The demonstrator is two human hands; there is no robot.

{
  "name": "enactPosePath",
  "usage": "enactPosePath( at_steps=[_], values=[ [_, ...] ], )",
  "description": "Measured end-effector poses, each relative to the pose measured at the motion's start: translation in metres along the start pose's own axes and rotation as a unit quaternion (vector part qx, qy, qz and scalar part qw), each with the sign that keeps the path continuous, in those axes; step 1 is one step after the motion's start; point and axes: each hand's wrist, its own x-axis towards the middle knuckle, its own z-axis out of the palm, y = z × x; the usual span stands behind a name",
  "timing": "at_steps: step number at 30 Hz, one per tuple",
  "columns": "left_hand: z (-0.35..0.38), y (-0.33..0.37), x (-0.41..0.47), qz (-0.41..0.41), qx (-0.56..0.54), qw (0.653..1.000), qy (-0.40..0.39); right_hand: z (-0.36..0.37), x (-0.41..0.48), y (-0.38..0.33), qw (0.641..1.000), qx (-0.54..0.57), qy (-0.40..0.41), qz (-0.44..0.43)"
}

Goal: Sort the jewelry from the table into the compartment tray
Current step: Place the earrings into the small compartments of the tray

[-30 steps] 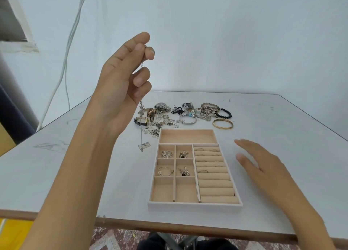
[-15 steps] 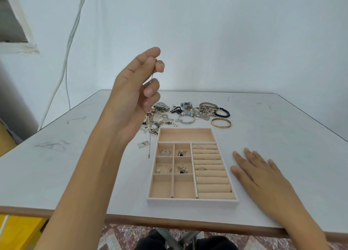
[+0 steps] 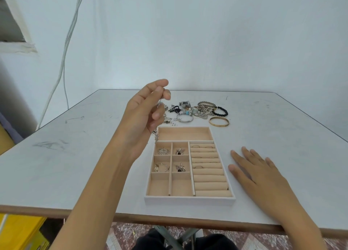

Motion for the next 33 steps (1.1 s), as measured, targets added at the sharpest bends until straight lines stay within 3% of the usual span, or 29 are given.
enactPosePath(
  at_steps=[17,26,33],
  values=[
    [-0.025,-0.03,-0.024,-0.053,0.192,0.98,-0.021,0.0,-0.001,0.002,1.0,0.006,-0.001,-0.004],
    [-0.027,-0.029,-0.038,-0.06,0.22,0.971,-0.072,0.0,-0.001,0.002,1.0,0.017,0.003,-0.008],
    [-0.033,-0.033,-0.046,-0.03,0.361,0.929,-0.071,0.002,-0.001,0.004,1.0,0.023,0.006,-0.012]
  ],
)
